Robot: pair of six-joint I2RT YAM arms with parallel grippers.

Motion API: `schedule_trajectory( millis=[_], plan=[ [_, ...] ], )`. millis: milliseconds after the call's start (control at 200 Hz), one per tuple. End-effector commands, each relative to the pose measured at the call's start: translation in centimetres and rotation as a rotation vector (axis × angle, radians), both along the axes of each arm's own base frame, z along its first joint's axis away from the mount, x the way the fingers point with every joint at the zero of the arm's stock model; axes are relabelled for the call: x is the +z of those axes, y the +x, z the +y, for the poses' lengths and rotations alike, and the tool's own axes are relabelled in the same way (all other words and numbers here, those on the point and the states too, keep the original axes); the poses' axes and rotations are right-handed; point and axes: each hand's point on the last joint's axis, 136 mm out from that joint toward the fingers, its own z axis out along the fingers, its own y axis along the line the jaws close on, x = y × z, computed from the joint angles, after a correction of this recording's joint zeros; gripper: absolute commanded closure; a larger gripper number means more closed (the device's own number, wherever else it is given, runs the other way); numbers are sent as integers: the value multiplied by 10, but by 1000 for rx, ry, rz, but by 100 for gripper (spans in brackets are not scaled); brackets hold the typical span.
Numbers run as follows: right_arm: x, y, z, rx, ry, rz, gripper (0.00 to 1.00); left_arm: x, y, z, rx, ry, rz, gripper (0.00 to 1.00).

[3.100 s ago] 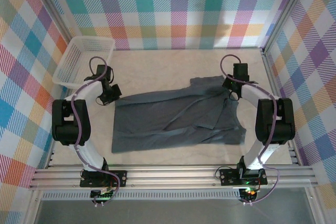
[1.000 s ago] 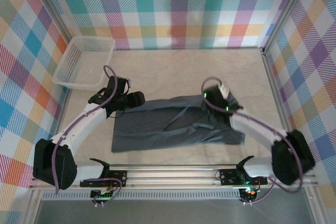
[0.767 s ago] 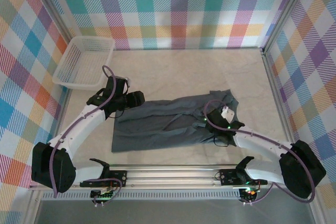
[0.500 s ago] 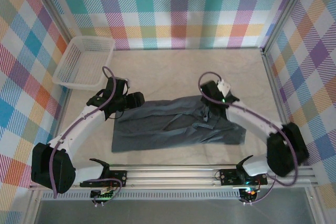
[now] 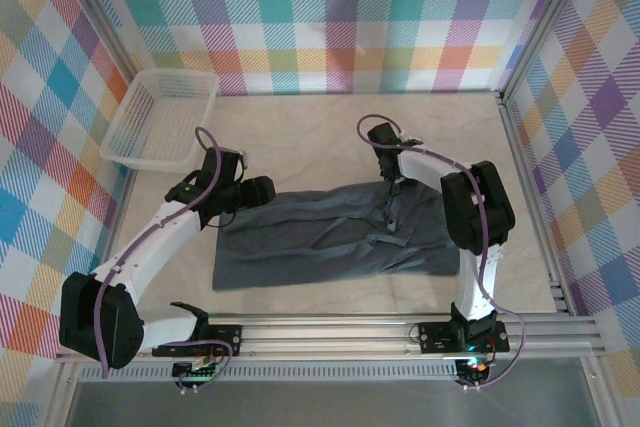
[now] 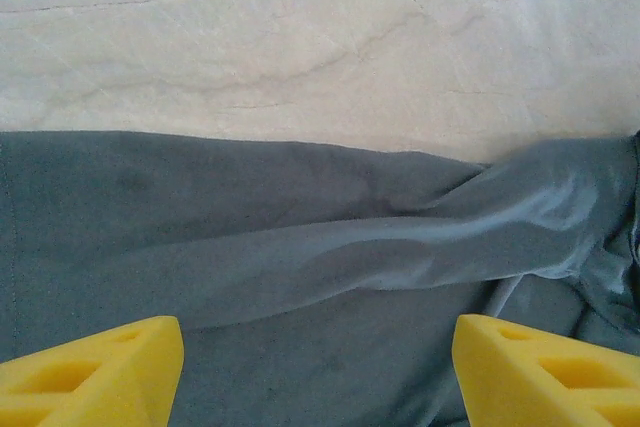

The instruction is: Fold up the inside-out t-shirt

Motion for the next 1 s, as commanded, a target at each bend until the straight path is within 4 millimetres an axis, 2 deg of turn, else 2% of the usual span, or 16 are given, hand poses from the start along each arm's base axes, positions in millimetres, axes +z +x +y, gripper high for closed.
schedule_trajectory(
  millis=[0, 95, 315, 395, 415, 480, 535, 600, 680, 715, 810, 995],
  plan=[
    [14, -3, -5, -14, -15, -22, 84, -10, -7, -2, -6, 10, 26, 28],
    [24, -11, -12, -33, -20, -34, 100, -15, -6, -5, -14, 6, 38, 29],
    [41, -32, -22, -47, 10, -106, 100, -16, -5, -8, -21, -8, 40, 29],
    [41, -31, -21, -27, 9, -106, 100, -17, -5, -8, -22, -8, 41, 29],
    [40, -30, -20, -16, 9, -99, 93, -16, -5, -8, -22, -9, 38, 29],
    [35, -26, -14, 4, 6, -59, 59, -16, -5, -9, -21, -12, 38, 29],
    [31, -21, -10, 11, -2, -18, 46, -17, -5, -9, -22, -13, 40, 29],
    [24, -16, -7, 17, -22, 33, 39, -17, -5, -8, -20, -11, 39, 29],
    [17, -10, -9, 28, -81, 88, 38, -17, -6, -7, -18, -6, 40, 29],
    [15, -10, -11, 33, -114, 110, 31, -17, -7, -7, -18, -5, 40, 29],
    [11, -7, -14, 50, -168, 149, 28, -17, -7, -6, -16, -1, 38, 29],
    [4, -1, -6, 107, -190, 164, 25, -20, -8, -6, -17, 1, 42, 29]
  ],
)
